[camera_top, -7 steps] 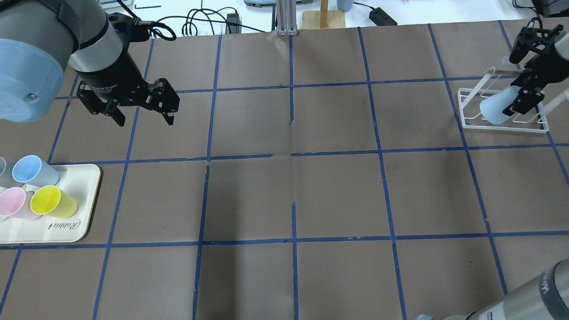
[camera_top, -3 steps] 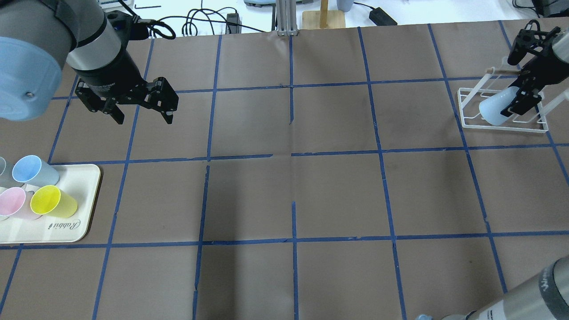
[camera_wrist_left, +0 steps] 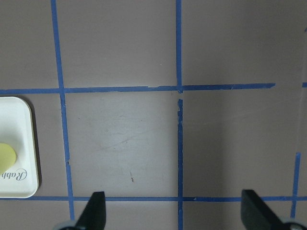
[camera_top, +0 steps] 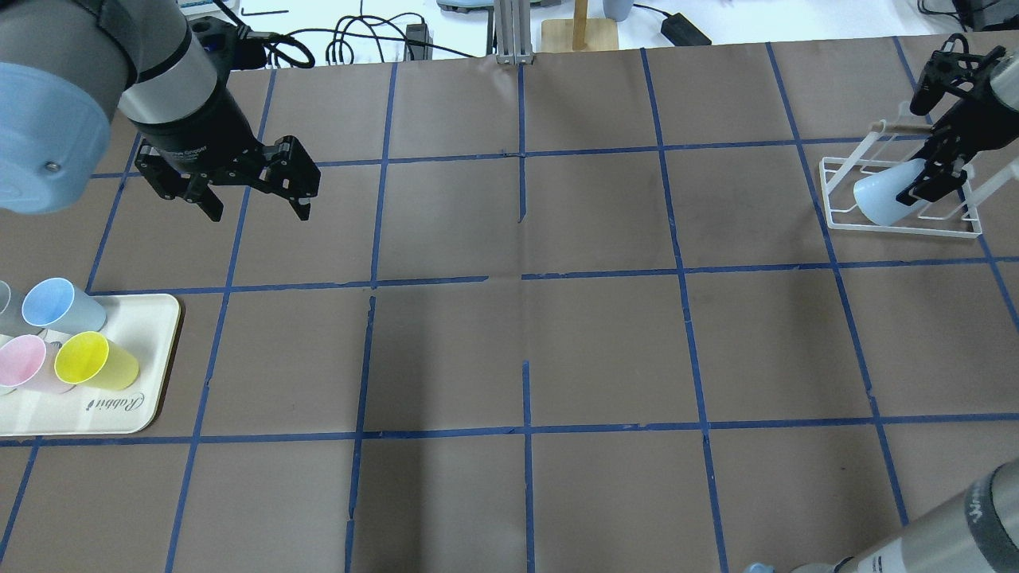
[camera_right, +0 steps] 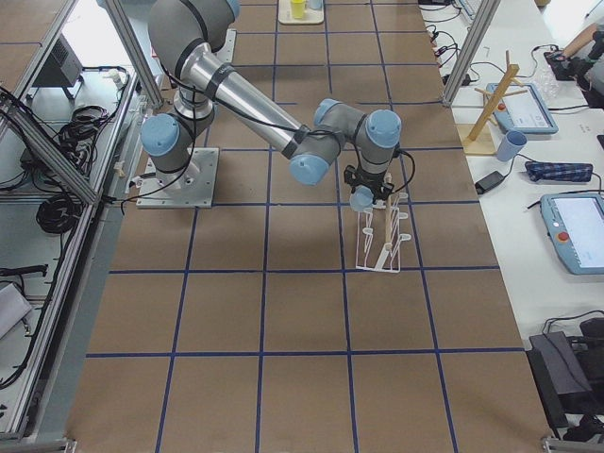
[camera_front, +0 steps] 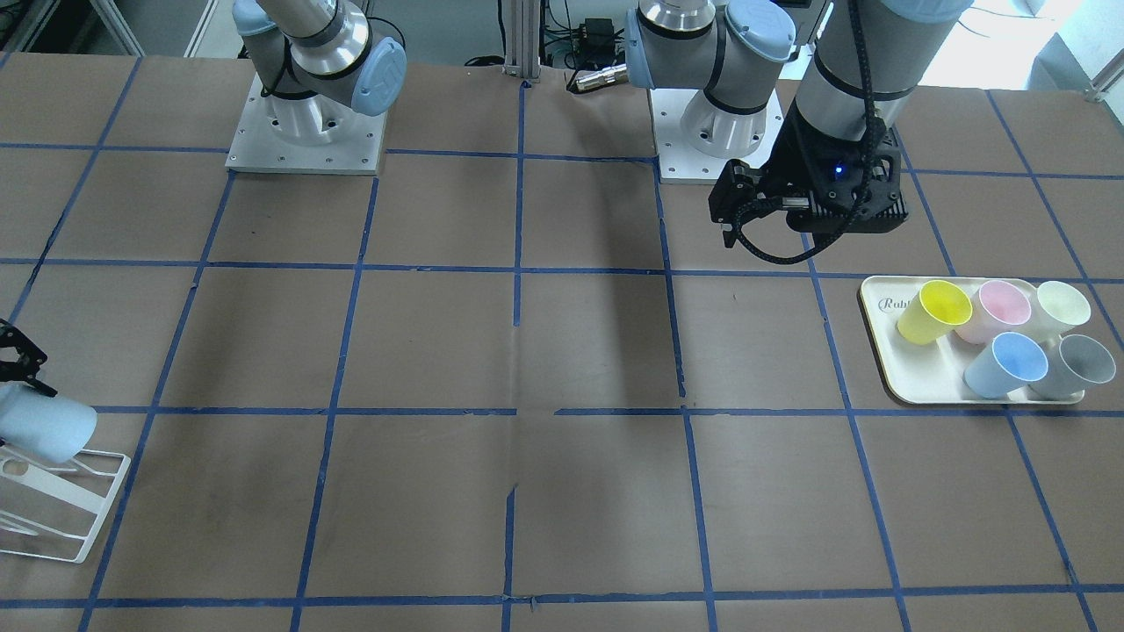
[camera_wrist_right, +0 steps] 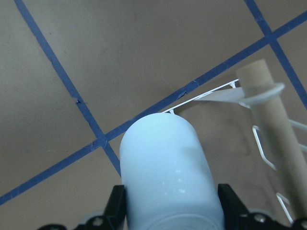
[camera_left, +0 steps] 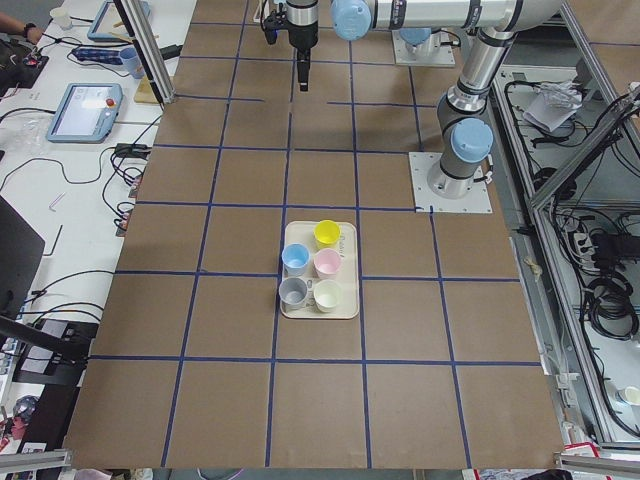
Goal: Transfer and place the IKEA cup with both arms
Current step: 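Lower the right gripper and close it on the light blue cup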
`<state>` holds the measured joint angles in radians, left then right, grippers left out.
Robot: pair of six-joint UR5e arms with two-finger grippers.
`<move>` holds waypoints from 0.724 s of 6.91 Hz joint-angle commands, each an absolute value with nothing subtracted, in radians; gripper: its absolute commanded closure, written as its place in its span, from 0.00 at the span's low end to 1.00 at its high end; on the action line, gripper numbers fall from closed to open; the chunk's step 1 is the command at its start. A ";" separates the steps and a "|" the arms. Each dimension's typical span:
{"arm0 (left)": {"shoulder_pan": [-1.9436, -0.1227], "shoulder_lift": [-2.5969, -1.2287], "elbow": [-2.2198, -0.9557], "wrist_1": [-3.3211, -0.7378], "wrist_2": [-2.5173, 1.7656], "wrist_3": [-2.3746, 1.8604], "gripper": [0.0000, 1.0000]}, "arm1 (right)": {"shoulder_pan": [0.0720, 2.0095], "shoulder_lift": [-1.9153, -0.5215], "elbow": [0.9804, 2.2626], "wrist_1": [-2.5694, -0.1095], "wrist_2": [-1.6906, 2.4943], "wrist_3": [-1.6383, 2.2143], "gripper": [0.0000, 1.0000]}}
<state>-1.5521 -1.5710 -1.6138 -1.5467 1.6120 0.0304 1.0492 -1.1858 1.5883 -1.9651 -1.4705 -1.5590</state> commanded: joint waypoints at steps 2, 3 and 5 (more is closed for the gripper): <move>-1.552 -1.589 -1.598 -1.549 1.606 0.032 0.00 | 1.049 -1.198 1.569 -1.962 -1.485 -1.558 0.44; -1.555 -1.591 -1.594 -1.558 1.609 0.032 0.00 | 1.049 -1.212 1.568 -1.962 -1.491 -1.562 0.45; -1.557 -1.589 -1.597 -1.555 1.605 0.032 0.00 | 1.049 -1.279 1.568 -1.954 -1.520 -1.563 0.47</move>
